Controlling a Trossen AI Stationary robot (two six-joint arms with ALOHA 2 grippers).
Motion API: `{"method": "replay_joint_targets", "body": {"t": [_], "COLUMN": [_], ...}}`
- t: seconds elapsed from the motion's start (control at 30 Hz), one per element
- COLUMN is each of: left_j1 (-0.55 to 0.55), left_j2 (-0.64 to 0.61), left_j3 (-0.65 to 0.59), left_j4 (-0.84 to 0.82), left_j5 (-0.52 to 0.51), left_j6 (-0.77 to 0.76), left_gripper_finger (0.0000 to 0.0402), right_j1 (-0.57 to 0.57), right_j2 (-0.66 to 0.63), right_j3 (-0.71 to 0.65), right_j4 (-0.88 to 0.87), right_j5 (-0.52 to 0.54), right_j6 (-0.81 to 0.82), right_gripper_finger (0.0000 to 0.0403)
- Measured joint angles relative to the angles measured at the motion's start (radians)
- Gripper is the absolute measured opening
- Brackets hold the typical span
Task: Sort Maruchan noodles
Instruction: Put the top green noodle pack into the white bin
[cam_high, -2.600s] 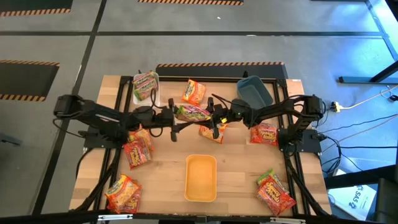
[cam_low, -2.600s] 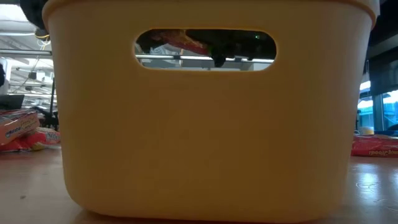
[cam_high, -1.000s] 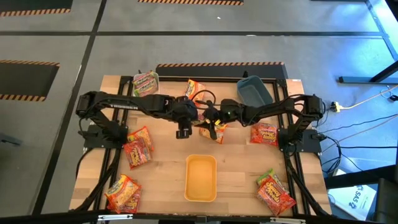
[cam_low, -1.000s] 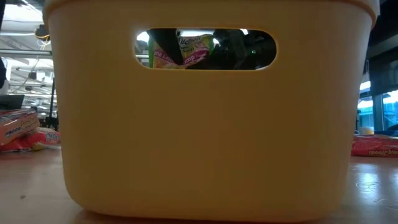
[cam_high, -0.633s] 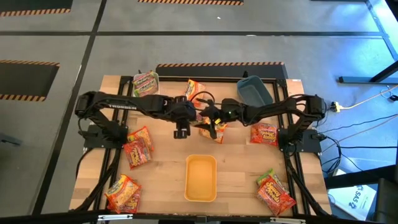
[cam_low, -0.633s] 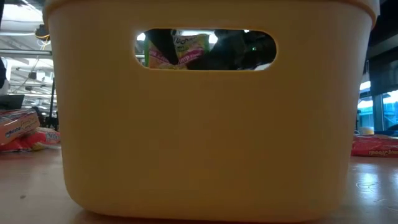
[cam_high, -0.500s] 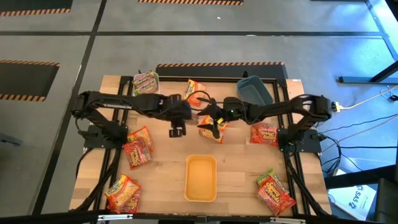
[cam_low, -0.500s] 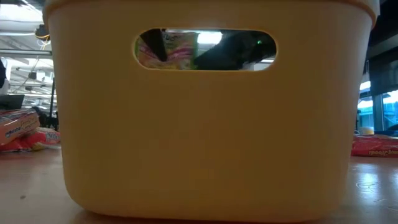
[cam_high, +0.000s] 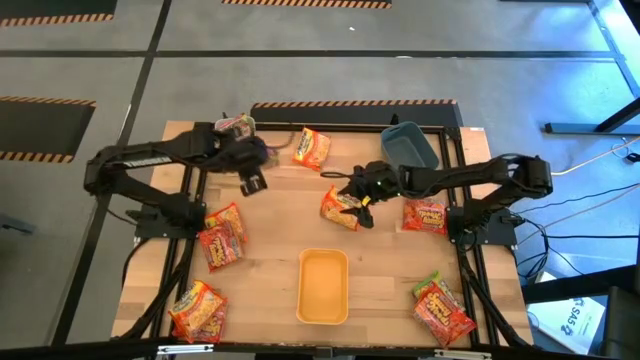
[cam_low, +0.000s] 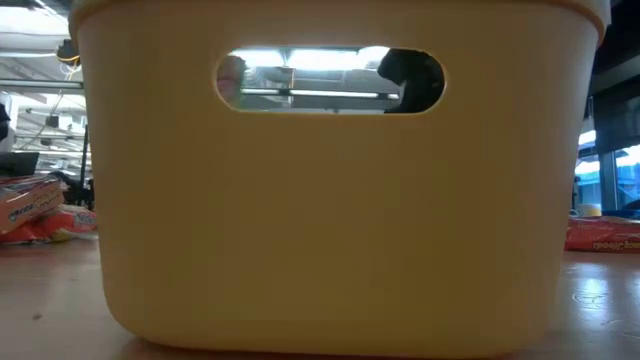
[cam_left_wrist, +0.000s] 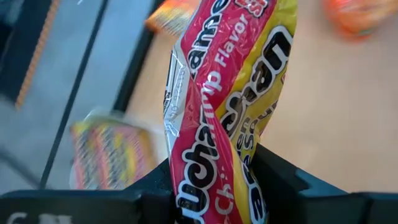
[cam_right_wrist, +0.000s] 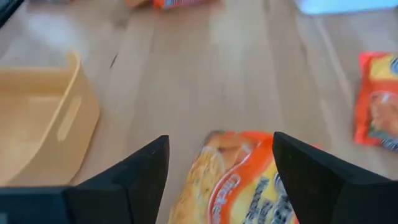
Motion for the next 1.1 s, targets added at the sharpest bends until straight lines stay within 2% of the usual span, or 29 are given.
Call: {"method": "replay_joint_targets", "body": {"t": [0.23, 0.57, 0.7, 0.93, 1.1], "left_j1": [0.281, 0.579, 0.632, 0.667, 0.682], "left_j2": [-0.051, -0.048, -0.018, 0.059, 0.113], "left_j3": [-0.143, -0.332, -0.368, -0.408, -0.409], "left_j4": [0.011, 0.250, 0.325, 0.422, 0.443], "left_j5": [0.018, 0.146, 0.218, 0.285, 0.289], "left_j6": [0.083, 0.303, 0.337, 0.338, 0.331], "left_gripper_finger": [0.0127, 0.0128, 0.0128, 0.0128, 0.0128], "right_j1": [0.035, 0.038, 0.038, 0.039, 0.039], "right_j2": [0.001, 0.001, 0.002, 0.002, 0.002], "right_j3": [-0.088, -0.096, -0.096, -0.096, -0.096], "right_j4": [0.124, 0.152, 0.159, 0.157, 0.157], "right_j5": [0.015, 0.018, 0.018, 0.018, 0.018], "right_j6": [0.025, 0.024, 0.021, 0.021, 0.020], "right_gripper_finger": [0.0264, 0.0264, 0.0264, 0.0264, 0.0264]}}
